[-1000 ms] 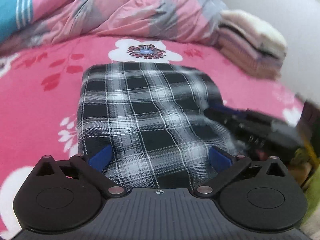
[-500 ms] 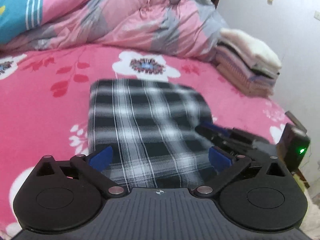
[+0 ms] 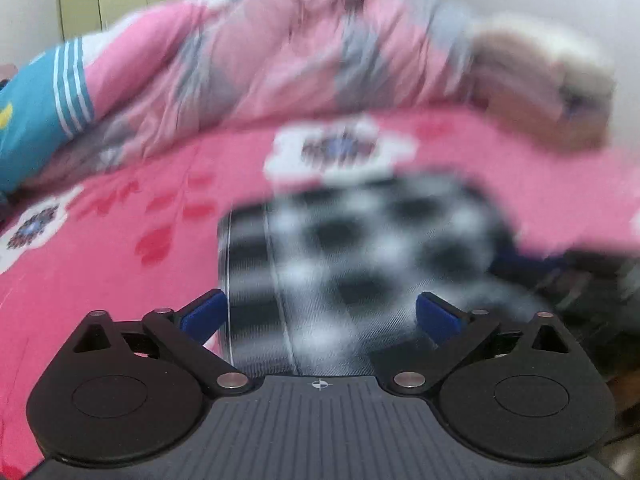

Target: Fold clothes

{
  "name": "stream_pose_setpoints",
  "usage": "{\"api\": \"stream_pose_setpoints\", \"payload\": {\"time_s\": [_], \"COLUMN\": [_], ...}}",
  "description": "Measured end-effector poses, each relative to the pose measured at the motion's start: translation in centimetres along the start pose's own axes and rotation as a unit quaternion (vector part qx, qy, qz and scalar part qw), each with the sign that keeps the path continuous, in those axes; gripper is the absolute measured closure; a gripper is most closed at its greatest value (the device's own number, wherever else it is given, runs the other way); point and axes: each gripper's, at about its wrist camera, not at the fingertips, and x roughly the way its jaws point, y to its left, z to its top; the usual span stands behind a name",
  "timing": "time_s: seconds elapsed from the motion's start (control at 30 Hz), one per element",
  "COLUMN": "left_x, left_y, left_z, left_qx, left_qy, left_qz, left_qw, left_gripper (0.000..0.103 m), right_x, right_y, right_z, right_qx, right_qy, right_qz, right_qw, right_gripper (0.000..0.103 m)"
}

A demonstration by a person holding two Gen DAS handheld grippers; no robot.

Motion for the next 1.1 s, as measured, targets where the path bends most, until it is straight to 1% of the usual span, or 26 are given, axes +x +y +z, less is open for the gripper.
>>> {"api": "stream_pose_setpoints", "payload": {"time_s": [0.07, 0.1, 0.17, 0.23, 0.3, 0.37, 0.43, 0.5, 0.6, 0.63, 0.7, 0.73, 0.77, 0.87, 0.93, 1.0, 1.03, 1.1], "left_x": [1.3, 1.2, 1.2, 1.2, 1.3, 1.4, 1.3, 1.3, 1.1, 0.9, 0.3, -0.1, -0.6, -1.9, -2.4, -2.8, -3.0, -3.1], "left_y": [-0.1, 0.2, 0.4, 0.7, 0.9, 0.9, 0.9, 1.1, 1.4, 1.6, 2.1, 2.4, 2.6, 3.5, 4.0, 4.1, 4.0, 3.8], "left_z": [-0.3, -0.5, -0.6, -0.7, -0.9, -1.0, -1.2, -1.2, -1.2, -1.2, -1.3, -1.4, -1.5, -2.2, -2.9, -3.7, -4.1, -4.5], "left_qx": [0.004, -0.006, -0.008, -0.01, -0.017, -0.021, -0.022, -0.026, -0.034, -0.039, -0.05, -0.056, -0.062, -0.087, -0.111, -0.121, -0.121, -0.116], "left_qy": [0.005, 0.003, 0.0, -0.004, -0.009, -0.012, -0.016, -0.018, -0.02, -0.02, -0.022, -0.024, -0.026, -0.029, -0.026, -0.026, -0.027, -0.028], "left_qz": [0.014, 0.01, 0.005, 0.0, -0.005, -0.007, -0.008, -0.012, -0.019, -0.022, -0.028, -0.031, -0.035, -0.047, -0.062, -0.073, -0.076, -0.077], "left_qw": [0.9999, 0.9999, 1.0, 0.9999, 0.9998, 0.9997, 0.9996, 0.9994, 0.999, 0.9988, 0.9981, 0.9977, 0.9971, 0.9946, 0.9916, 0.9896, 0.9893, 0.9899], "left_gripper": [0.003, 0.002, 0.002, 0.001, 0.001, 0.0, 0.0, 0.0, 0.0, 0.0, 0.0, 0.0, 0.0, 0.0, 0.0, 0.0, 0.0, 0.001], "right_x": [0.0, -0.1, -0.1, -0.3, 0.2, 1.5, 3.5, 6.4, 7.1, 6.9, 6.4, 6.3, 6.4, 8.3, 11.0, 14.2, 16.0, 20.0], "right_y": [0.0, 0.0, 0.0, -0.3, -0.6, -1.0, -1.9, -3.0, -4.1, -3.9, -2.8, -2.1, -1.1, 2.6, 5.1, 7.1, 8.0, 8.9], "right_z": [0.5, 0.7, 1.1, 3.0, 4.7, 6.2, 6.6, 5.5, 5.8, 6.6, 8.5, 9.5, 10.7, 13.3, 14.1, 14.0, 13.8, 12.6], "right_qx": [-0.002, -0.002, -0.004, 0.0, -0.013, -0.031, -0.031, -0.022, 0.011, 0.01, -0.008, -0.021, -0.033, -0.068, -0.087, -0.102, -0.108, -0.104], "right_qy": [0.008, 0.012, 0.021, 0.021, 0.011, 0.01, 0.027, 0.071, 0.092, 0.099, 0.102, 0.102, 0.101, 0.116, 0.147, 0.181, 0.201, 0.245], "right_qz": [0.001, 0.001, 0.002, 0.014, 0.008, -0.004, -0.007, -0.012, 0.0, -0.006, -0.024, -0.025, -0.016, 0.033, 0.063, 0.082, 0.09, 0.087], "right_qw": [1.0, 1.0, 1.0, 1.0, 1.0, 0.999, 0.999, 0.997, 0.996, 0.995, 0.994, 0.994, 0.994, 0.99, 0.983, 0.975, 0.97, 0.96], "right_gripper": [0.078, 0.078, 0.077, 0.077, 0.077, 0.077, 0.077, 0.076, 0.075, 0.075, 0.074, 0.074, 0.074, 0.074, 0.074, 0.075, 0.075, 0.077]}}
